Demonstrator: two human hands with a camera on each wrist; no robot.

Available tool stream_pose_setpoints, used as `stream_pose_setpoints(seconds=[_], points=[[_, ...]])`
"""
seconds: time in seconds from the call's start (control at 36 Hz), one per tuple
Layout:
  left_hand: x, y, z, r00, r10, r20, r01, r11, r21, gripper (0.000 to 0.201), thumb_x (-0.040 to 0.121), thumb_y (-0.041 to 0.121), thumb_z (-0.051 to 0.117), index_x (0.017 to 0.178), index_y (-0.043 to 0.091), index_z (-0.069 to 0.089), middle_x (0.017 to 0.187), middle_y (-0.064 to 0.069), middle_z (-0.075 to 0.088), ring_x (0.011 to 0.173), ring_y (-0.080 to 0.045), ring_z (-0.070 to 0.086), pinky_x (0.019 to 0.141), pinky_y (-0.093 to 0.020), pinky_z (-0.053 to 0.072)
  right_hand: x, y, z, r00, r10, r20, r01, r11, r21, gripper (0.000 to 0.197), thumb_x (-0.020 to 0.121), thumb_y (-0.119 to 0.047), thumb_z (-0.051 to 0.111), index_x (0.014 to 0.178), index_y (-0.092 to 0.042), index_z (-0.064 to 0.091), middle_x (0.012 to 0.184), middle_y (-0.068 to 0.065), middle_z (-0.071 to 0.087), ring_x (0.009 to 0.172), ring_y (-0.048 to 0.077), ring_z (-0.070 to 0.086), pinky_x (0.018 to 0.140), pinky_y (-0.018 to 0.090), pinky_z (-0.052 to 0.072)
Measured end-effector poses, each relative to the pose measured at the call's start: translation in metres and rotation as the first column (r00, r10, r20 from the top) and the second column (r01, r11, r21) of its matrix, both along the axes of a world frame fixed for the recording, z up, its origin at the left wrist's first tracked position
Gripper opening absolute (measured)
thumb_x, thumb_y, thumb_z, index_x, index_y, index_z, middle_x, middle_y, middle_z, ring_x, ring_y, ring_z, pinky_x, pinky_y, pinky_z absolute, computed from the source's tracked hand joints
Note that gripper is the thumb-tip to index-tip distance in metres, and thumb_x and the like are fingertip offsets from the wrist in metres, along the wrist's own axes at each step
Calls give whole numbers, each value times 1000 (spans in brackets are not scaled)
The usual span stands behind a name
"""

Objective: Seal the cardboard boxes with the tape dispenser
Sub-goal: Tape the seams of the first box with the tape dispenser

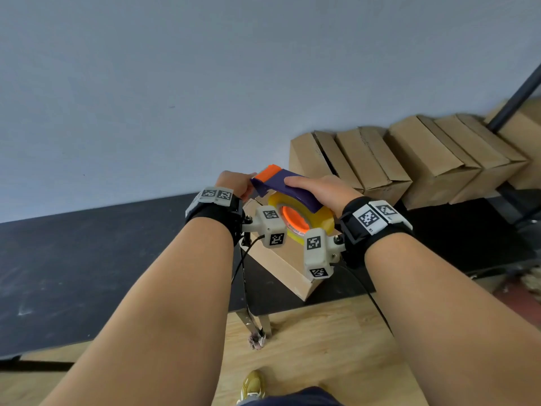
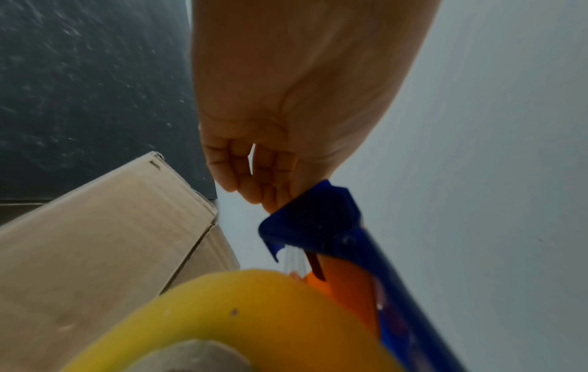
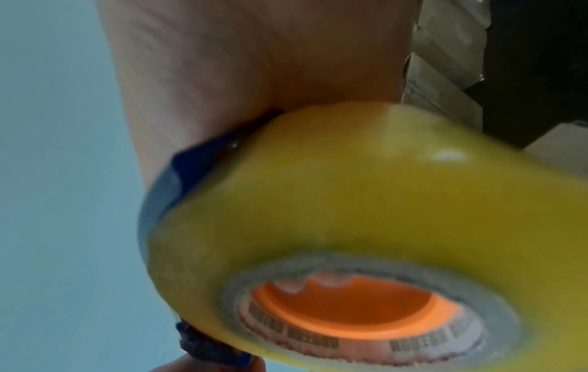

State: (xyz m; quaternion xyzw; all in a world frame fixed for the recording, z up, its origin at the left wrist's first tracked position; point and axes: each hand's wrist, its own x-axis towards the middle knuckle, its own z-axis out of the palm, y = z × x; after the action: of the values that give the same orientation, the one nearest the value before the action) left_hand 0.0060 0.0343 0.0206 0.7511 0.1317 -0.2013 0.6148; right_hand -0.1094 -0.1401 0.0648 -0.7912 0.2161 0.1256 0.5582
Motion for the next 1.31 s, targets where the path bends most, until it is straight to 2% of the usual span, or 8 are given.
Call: stream_pose_setpoints(seconds=[0.08, 0.33, 0.47, 0.56, 0.67, 0.92, 1.03, 1.31], points=[[-3, -3, 8, 998, -19, 62, 17, 999, 38, 27, 95, 16, 55, 68, 17, 51, 32, 14, 48, 53, -7, 47, 52, -16, 41, -2, 0, 10, 1000, 20, 11, -20, 1000, -14, 43, 79, -55, 73, 95, -15, 70, 88, 4, 75, 77, 19, 70, 79, 31, 55], [14, 16, 3, 989, 14, 146, -37, 987, 156, 28, 89, 26, 60, 63, 15, 58, 65, 0, 58, 56, -16, 49, 54, -24, 37, -15, -11, 10, 998, 27, -49, -28, 999, -23, 54, 71, -63, 75, 101, -17, 69, 96, 7, 76, 93, 26, 72, 95, 41, 54], [2, 15, 8, 989, -81, 124, 51, 972, 229, 28, 93, 30, 54, 72, 12, 61, 45, 8, 57, 56, -17, 48, 58, -25, 42, -15, -6, -1, 997, 5, -76, -12, 996, -93, 60, 67, -65, 77, 102, -16, 68, 92, 4, 73, 78, 18, 68, 69, 28, 51], [1, 17, 1, 983, -126, 132, 81, 951, 300, 14, 93, 19, 53, 84, 10, 57, 65, -2, 60, 61, -20, 49, 61, -26, 41, -15, -3, -6, 997, -1, -83, -7, 995, -97, 51, 71, -60, 77, 97, -17, 68, 89, 3, 72, 77, 16, 66, 66, 25, 47], [4, 17, -12, 975, -130, 180, 56, 928, 368, 27, 88, 21, 61, 63, 12, 57, 54, -4, 53, 65, -25, 52, 74, -37, 51, -9, 1, -8, 998, 4, -61, -13, 988, -157, 45, 75, -59, 75, 91, -18, 65, 82, 0, 66, 73, 13, 61, 60, 24, 41], [3, 17, -25, 948, -209, 241, 66, 868, 493, 22, 90, 30, 59, 78, 12, 64, 71, -6, 60, 68, -23, 54, 60, -26, 39, 11, 15, -11, 995, 17, -99, -42, 965, -258, 47, 74, -61, 74, 85, -16, 64, 85, 3, 68, 78, 17, 63, 60, 26, 43], [8, 15, -30, 950, -241, 196, 99, 833, 545, 23, 90, 30, 59, 72, 16, 60, 63, -2, 54, 59, -20, 49, 50, -22, 35, 17, 17, -11, 992, 20, -125, -52, 963, -266, 49, 73, -62, 74, 89, -17, 65, 87, 4, 69, 80, 17, 64, 61, 26, 42], [15, 11, -54, 953, -277, 119, 159, 798, 581, 22, 93, 34, 57, 81, 19, 68, 77, -2, 63, 69, -18, 56, 63, -26, 42, 27, 18, -11, 983, 38, -177, -88, 956, -282, 45, 76, -62, 70, 88, -19, 63, 89, 4, 69, 81, 18, 64, 63, 27, 45]])
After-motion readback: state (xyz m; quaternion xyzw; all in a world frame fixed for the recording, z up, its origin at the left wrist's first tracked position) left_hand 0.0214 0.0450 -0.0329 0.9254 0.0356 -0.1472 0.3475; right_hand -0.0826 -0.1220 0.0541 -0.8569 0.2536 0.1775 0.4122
